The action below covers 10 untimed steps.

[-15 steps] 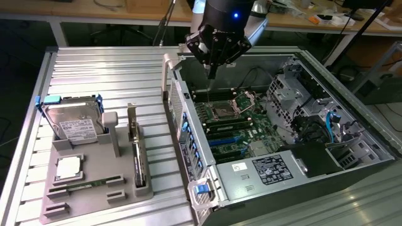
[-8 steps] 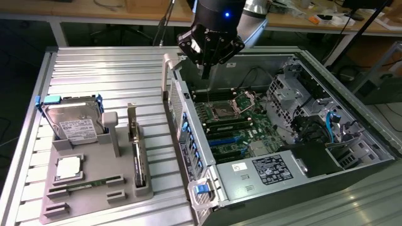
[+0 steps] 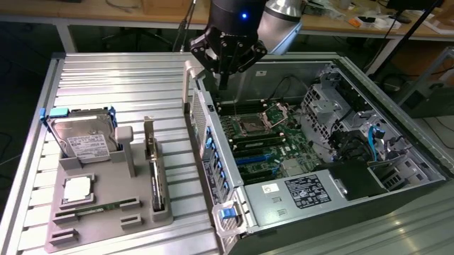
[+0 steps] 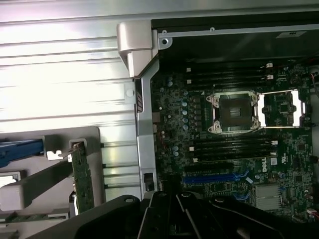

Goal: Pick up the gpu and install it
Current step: 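Reach for the gpu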

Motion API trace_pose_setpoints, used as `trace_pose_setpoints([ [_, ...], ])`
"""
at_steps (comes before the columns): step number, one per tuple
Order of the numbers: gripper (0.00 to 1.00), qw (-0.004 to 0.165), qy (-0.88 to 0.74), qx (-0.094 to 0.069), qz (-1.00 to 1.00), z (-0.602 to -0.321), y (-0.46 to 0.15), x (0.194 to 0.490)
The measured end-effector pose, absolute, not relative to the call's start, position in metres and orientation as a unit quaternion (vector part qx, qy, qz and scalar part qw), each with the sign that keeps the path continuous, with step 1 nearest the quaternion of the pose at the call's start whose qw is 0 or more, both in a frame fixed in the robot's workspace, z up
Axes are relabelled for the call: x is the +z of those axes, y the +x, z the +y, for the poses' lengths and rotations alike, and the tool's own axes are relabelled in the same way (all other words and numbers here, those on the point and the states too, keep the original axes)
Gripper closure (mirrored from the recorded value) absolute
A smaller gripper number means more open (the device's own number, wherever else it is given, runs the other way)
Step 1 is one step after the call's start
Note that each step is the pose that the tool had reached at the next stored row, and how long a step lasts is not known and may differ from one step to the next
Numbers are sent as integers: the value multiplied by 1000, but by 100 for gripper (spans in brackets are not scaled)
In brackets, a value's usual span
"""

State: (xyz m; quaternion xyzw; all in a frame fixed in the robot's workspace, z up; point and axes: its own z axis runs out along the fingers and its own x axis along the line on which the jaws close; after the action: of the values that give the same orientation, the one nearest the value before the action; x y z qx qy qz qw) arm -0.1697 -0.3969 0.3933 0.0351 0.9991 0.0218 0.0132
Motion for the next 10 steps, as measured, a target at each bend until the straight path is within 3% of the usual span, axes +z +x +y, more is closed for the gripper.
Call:
trace_pose_setpoints([
  [10,89,13,35,22,999,-397,-183,393],
])
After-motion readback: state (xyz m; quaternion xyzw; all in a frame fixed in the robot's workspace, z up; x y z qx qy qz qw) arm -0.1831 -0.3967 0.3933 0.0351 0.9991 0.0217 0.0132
